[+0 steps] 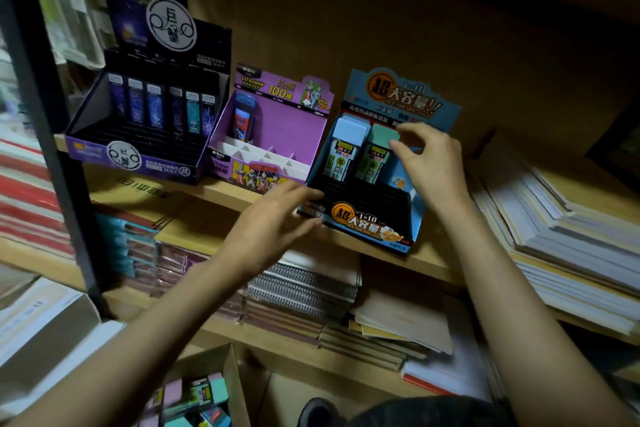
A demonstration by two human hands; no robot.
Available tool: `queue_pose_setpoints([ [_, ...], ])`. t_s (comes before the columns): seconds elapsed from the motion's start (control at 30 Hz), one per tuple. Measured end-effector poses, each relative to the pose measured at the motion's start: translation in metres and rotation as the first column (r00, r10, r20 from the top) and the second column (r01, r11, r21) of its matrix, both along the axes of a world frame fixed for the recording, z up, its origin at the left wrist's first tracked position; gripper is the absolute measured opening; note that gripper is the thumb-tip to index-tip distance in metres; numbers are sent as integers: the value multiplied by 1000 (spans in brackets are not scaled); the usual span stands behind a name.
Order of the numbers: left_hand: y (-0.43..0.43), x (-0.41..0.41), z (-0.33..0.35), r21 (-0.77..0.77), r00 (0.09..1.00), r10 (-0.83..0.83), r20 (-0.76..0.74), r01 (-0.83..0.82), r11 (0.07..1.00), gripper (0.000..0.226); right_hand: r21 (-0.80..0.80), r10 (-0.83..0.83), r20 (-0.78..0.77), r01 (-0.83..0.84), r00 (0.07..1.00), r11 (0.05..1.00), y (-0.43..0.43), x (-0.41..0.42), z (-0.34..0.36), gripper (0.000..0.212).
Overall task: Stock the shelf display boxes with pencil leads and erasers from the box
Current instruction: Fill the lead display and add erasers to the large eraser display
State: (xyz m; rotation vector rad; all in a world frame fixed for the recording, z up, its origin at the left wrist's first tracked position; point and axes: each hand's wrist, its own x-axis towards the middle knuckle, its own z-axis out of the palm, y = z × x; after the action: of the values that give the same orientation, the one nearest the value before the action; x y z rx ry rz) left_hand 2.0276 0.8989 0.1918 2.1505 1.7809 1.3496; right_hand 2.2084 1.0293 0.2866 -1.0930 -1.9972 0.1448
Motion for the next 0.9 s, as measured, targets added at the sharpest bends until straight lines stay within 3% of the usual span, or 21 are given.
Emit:
queue_pose_setpoints([
  [0.1, -38, -25, -18, -111, 998, -49, 38, 53, 992, 29, 36, 250, 106, -255, 962, 966, -40, -4, -18, 24],
  [0.17, -69, -42, -41, -283, 998, -31, 56, 46, 958, 24, -75, 378, 212, -371, 901, 926, -64, -14, -46, 21],
  [0.2, -84, -49, -57, -379, 999, -2, 47, 19, 925, 23, -117, 396, 307, -379, 865, 918, -76, -20, -61, 20],
  [0.27, -117, -62, -96, -545, 995, 83, 54, -40, 837, 24, -54, 328, 505, -350, 799, 935, -91, -30, -84, 18],
  [0.4, -187, -70, -180, -696, 938, 281, 201, -65, 715, 15, 141, 280, 588, -436, 759, 889, -107, -41, -103, 10],
  [0.43, -201, -68, -201, -733, 918, 332, 217, -71, 676, 16, 85, 353, 572, -481, 741, 873, -112, -44, -111, 9],
  [0.57, -244, -57, -266, -866, 854, 461, 241, -25, 500, 19, -451, 674, 442, -503, 591, 737, -151, -67, -180, 17],
  [0.63, -256, -52, -286, -877, 811, 516, 277, -5, 480, 10, -626, 753, 458, -430, 472, 650, -169, -78, -231, 21],
  [0.7, -265, -49, -299, -882, 755, 576, 314, 8, 471, 10, -742, 799, 436, -336, 415, 580, -184, -89, -278, 23],
  [0.8, -273, -48, -314, -893, 702, 630, 332, 19, 450, 14, -837, 813, 398, -195, 425, 511, -201, -100, -337, 23],
  [0.9, -279, -54, -323, -896, 666, 662, 343, 21, 443, 21, -914, 774, 334, -17, 538, 406, -218, -107, -383, 17],
])
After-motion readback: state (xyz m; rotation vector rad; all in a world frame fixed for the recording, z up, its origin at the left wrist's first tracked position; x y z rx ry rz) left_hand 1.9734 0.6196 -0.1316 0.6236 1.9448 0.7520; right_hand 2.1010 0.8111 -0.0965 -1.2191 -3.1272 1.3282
